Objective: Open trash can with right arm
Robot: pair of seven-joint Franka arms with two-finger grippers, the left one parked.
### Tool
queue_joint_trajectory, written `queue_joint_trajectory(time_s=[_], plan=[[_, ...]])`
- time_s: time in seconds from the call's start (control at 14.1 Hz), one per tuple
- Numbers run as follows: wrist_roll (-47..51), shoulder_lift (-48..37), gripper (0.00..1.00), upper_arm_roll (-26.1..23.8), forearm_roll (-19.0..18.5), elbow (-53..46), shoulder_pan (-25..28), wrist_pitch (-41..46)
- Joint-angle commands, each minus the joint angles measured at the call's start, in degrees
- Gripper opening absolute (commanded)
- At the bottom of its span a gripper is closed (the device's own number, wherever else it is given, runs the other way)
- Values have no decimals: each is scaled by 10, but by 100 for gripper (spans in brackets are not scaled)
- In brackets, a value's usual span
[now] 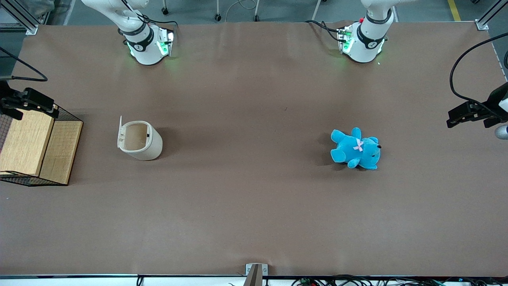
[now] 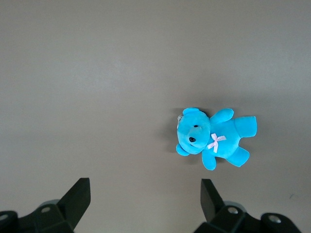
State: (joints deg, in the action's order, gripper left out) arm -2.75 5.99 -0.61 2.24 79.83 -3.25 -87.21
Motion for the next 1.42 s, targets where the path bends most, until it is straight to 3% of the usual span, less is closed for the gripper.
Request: queue_joint_trajectory(time_s=[0.0,0.21,0.35,1.35], plan=[[-2,-54,100,-4,0,88,-24,-59],[-3,-54,100,-7,0,84,-16,-53],[-1,-54,100,3,-7,79,18,-50],[-4,-50,100,3,-6,85,8,-31]])
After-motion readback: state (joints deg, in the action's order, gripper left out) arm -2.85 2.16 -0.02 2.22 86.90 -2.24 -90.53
